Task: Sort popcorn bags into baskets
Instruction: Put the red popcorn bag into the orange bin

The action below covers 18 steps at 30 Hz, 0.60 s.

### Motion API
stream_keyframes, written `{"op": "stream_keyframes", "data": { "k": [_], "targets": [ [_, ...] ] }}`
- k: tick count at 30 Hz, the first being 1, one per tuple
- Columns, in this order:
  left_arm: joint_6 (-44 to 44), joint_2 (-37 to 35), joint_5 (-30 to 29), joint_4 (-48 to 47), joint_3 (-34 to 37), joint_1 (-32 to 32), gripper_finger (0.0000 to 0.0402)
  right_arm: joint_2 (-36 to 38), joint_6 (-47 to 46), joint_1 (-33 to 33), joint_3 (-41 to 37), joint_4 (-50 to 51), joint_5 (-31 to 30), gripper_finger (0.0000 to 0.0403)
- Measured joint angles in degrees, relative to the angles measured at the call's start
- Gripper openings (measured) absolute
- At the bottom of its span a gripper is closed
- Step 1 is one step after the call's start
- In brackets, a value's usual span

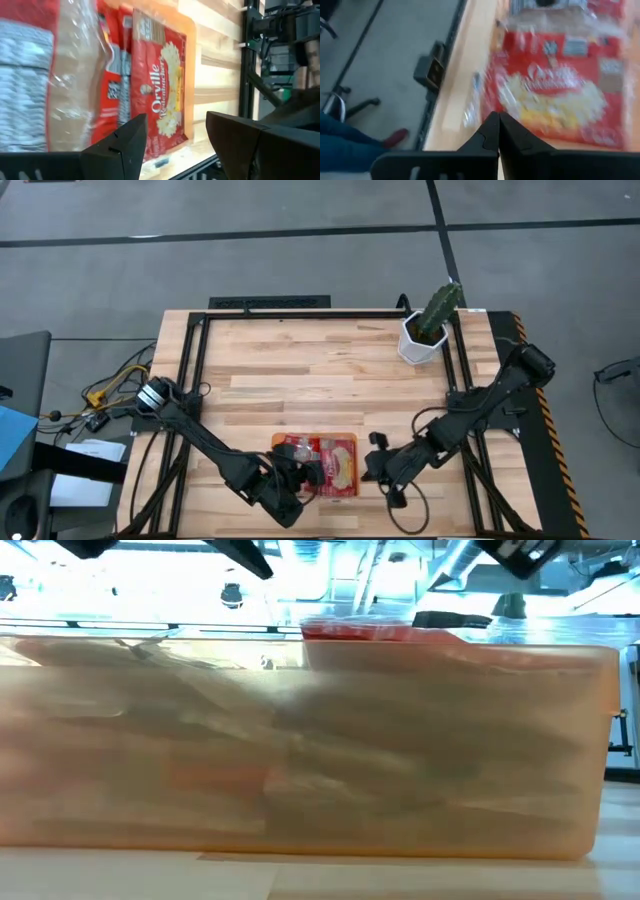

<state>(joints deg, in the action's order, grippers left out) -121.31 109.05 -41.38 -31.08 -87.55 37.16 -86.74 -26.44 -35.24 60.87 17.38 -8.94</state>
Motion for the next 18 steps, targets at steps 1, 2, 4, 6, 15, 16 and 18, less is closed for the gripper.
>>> {"op": "stream_keyframes", "data": {
  "k": [1,2,4,6,15,16,18],
  "targets": [
    [0.48,-0.52,-0.01,-1.03,0.0,0.03,0.019,-1.05,0.04,0.62,0.14,-1.24,0.09,0.0018],
    [0.98,-0.95,-0.1,-1.67,0.0,0.03,0.019,-1.83,0.23,0.99,-0.02,-1.19,0.27,0.0019],
    [1.77,-1.43,-0.72,-2.81,0.0,0.03,0.019,-3.03,0.38,1.42,-0.36,-0.29,1.11,0.0022],
    [1.91,-1.38,-1.29,-2.68,0.0,0.24,0.019,-5.12,0.4,2.11,0.08,-2.94,2.45,0.0024],
    [2.97,-1.26,-1.58,-3.19,0.0,0.79,0.019,-12.32,1.53,2.7,-0.15,-5.1,4.54,0.0016],
    [2.95,-1.26,-1.54,-3.25,0.0,0.87,0.019,-12.93,1.58,2.93,-0.18,-5.37,4.54,0.0017],
    [2.95,-1.26,-1.55,-3.33,0.0,0.88,0.019,-13.8,1.74,3.62,-0.05,-6.08,4.52,0.0023]
  ]
}}
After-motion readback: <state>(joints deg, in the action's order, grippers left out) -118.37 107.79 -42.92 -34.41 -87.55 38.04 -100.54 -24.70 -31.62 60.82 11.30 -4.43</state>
